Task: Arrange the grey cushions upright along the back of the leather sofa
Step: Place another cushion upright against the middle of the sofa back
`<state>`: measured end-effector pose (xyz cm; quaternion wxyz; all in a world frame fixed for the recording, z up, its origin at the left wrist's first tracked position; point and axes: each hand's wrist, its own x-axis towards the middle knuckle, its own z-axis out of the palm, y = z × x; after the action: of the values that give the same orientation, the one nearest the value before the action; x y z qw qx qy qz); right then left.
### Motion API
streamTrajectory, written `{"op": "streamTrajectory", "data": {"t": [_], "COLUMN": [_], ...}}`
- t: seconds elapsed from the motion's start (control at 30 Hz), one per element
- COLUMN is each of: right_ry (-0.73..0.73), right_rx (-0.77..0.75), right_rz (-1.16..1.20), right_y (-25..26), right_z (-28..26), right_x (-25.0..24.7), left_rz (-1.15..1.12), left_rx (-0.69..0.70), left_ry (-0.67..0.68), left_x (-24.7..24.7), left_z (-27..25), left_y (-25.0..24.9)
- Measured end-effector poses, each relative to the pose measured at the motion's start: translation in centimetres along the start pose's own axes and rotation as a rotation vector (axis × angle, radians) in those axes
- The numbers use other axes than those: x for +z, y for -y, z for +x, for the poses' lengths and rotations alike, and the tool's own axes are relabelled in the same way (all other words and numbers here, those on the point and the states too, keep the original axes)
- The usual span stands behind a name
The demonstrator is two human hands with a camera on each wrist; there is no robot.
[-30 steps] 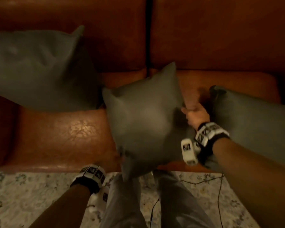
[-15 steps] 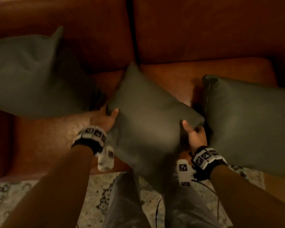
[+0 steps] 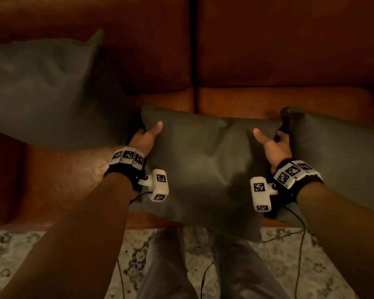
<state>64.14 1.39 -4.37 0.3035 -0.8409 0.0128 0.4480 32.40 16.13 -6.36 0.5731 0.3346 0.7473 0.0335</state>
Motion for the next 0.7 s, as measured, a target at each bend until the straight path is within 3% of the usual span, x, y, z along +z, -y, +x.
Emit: {"op": "streamTrajectory", "data": {"t": [0.17,0.33,0.43,0.7], "right_ry": [0.003,-0.031,-0.026,-0.059], "right_rx": [-0.366,-0.629,-0.622,-0.487], "right_rz": [0.165,0.130,-0.024,-0.091], "right_y": [8.3,13.8,14.8,15.0], "right_z": [-2.5,-3.6,-2.9,-2.9], "right_x": [-0.1,0.3,1.1,2.3], "left_rz": [-0.239,-0.453,-0.352,-0.138], "left_rx": [0.226,0.464,0.436,0.422], "left_ry": [-0.169,-0.103,-0.114,-0.137], "left_x": [-1.7,-2.5,-2.3,-3.0], "left_z": [-5.6,-5.4,-4.5,-2.2], "left_y": [-5.5,-8.5,-9.5,-11.5]}}
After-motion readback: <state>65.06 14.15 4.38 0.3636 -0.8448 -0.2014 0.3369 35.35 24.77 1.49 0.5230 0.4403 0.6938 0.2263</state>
